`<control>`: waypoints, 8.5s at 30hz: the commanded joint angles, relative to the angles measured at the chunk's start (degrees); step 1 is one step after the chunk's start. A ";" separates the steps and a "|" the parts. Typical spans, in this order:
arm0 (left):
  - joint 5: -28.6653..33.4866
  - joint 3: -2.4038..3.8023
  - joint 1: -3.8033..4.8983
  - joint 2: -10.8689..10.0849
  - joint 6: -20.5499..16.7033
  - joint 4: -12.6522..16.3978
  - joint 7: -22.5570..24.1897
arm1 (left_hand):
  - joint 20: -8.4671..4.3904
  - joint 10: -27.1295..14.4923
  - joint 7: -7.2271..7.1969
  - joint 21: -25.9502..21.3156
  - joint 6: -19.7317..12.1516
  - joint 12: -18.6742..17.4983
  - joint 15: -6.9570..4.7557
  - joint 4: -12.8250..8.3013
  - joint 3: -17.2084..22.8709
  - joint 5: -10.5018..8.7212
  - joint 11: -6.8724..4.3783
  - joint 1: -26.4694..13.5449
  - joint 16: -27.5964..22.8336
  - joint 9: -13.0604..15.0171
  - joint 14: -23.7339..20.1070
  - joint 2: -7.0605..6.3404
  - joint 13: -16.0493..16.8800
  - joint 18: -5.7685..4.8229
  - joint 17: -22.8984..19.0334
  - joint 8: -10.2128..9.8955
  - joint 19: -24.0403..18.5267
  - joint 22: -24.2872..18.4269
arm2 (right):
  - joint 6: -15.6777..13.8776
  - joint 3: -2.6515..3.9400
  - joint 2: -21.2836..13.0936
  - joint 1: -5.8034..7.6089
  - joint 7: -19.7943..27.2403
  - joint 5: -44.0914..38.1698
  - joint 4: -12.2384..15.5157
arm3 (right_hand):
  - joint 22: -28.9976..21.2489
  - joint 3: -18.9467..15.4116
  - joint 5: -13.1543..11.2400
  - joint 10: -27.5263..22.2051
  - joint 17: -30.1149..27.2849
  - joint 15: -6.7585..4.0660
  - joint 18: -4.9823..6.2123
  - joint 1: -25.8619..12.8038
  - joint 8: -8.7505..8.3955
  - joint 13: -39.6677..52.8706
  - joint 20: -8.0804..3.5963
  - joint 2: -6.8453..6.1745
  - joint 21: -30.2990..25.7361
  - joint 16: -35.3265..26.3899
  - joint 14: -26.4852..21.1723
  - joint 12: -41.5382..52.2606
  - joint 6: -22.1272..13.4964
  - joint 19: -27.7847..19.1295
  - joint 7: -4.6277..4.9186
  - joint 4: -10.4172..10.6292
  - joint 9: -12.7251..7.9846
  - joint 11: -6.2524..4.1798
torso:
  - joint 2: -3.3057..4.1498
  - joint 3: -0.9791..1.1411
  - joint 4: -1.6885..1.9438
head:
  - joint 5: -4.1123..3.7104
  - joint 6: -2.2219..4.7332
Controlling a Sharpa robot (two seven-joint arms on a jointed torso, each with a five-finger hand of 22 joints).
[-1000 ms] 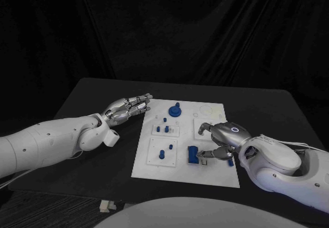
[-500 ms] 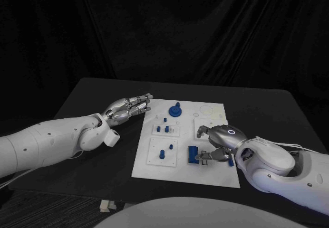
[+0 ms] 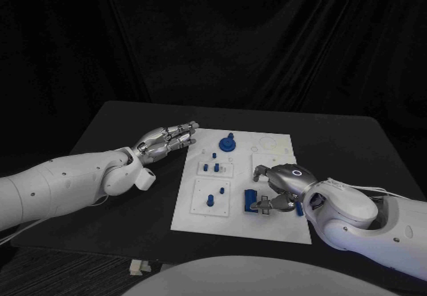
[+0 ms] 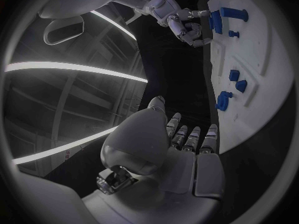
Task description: Assemble the parts on the task board
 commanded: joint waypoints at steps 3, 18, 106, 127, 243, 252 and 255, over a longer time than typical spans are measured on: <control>0.40 0.06 -0.09 0.10 0.68 0.11 3.13 | -0.04 0.03 0.33 0.24 0.00 0.06 0.32 -0.04 0.40 0.23 0.40 0.69 0.20 -0.01 -0.01 -0.02 0.04 0.63 0.06 0.06 0.31 0.09 | 0.42 -0.01 0.29 -0.22 -0.01 -0.14 -0.25 | 7.49 0.33 0.28 5.99 4.89 -0.37 -0.11 2.35 0.89 15.09 -0.16 0.61 -0.06 0.11 3.91 0.14 -0.88 0.11 -0.03 -0.13 0.20 -0.39 | -0.01 -0.01 0.02 | 0.02 -0.01; 0.40 0.06 -0.10 0.10 0.74 0.11 3.10 | -0.02 0.00 0.33 0.27 -0.06 0.05 0.39 -0.06 0.48 0.22 0.39 0.68 0.20 -0.02 -0.01 0.02 0.03 0.62 0.07 0.04 0.35 0.12 | -2.50 -0.01 0.21 -0.25 0.99 -1.07 -0.30 | 7.45 0.75 1.27 5.99 4.92 -0.47 -0.09 6.55 2.94 15.09 -0.22 1.04 -0.12 0.14 3.91 0.14 -1.88 0.01 -0.18 -0.24 0.56 -0.52 | -0.04 -0.04 -0.01 | -0.01 -0.01; 0.40 0.06 -0.12 0.13 0.45 0.07 3.27 | 0.00 0.20 0.33 0.51 0.39 0.13 0.45 -0.35 0.85 0.43 0.39 0.85 0.27 0.04 0.08 0.01 0.08 0.61 0.09 0.15 0.68 0.44 | 25.91 -0.04 -4.41 6.60 -13.98 22.07 -4.94 | 8.32 -0.82 12.28 5.99 4.64 -3.82 -0.83 1.66 -32.78 15.09 -3.31 8.72 5.82 0.63 3.99 0.14 49.92 0.67 -5.60 -5.59 -0.76 -4.23 | -0.05 -0.05 -0.01 | -1.88 -0.01; 0.40 0.06 -0.15 0.17 0.55 -0.02 3.10 | 0.00 0.13 0.41 0.51 0.18 0.10 0.41 -0.57 1.02 0.56 0.45 0.99 0.24 0.01 0.04 -0.05 0.06 0.63 0.08 0.10 0.70 0.39 | 20.66 -0.04 -3.91 5.72 -11.87 25.44 -4.56 | 7.96 10.69 34.22 5.99 1.98 -2.99 -0.52 8.52 -38.17 15.09 -2.65 6.80 3.75 -0.51 3.56 0.14 48.60 0.21 -4.36 -16.26 2.96 -3.43 | -0.05 -0.05 0.00 | -1.64 -0.01; 0.40 0.06 -0.22 0.38 1.35 -0.23 2.04 | 0.03 0.08 0.82 0.52 1.32 0.07 0.46 -1.76 2.08 1.55 0.69 1.61 0.21 0.18 0.00 -0.04 0.05 0.55 0.06 0.34 0.73 0.29 | 13.10 -0.03 1.25 4.81 -11.55 60.93 -8.31 | 6.43 2.71 -0.64 5.99 -1.14 -3.41 0.62 -12.27 -33.25 15.09 -2.76 7.77 -4.18 -1.64 3.13 0.14 47.29 -0.61 -5.29 -6.33 13.59 -4.05 | -0.05 -0.05 -0.01 | -0.74 -0.01; 0.40 0.06 -0.24 0.43 1.38 -0.34 1.70 | 0.02 0.08 0.84 0.51 1.44 0.07 0.44 -1.81 2.13 1.58 0.70 1.63 0.19 0.19 -0.02 -0.03 0.05 0.55 0.06 0.36 0.72 0.27 | 12.58 -0.03 1.24 4.81 -11.39 60.93 -8.33 | 6.48 -0.17 -0.54 5.99 -1.20 -3.88 0.58 -10.86 -27.92 15.09 -3.22 9.11 -4.28 -1.65 3.14 0.14 45.20 -0.47 -5.93 -4.96 20.00 -4.62 | -0.06 -0.05 0.00 | -0.71 -0.01; 0.40 0.06 -0.25 0.46 1.41 -0.36 1.65 | 0.02 0.08 0.84 0.51 1.44 0.07 0.44 -1.81 2.13 1.58 0.70 1.63 0.19 0.19 -0.02 -0.03 0.05 0.55 0.06 0.36 0.72 0.27 | 12.36 -0.03 1.23 4.81 -11.26 60.93 -8.34 | 6.46 -0.44 -0.54 5.99 -1.25 -3.90 0.60 -10.70 -27.49 15.09 -3.25 9.24 -4.41 -1.68 3.13 0.14 44.83 -0.48 -5.95 -4.84 20.62 -4.64 | -0.06 -0.05 -0.01 | -0.70 -0.01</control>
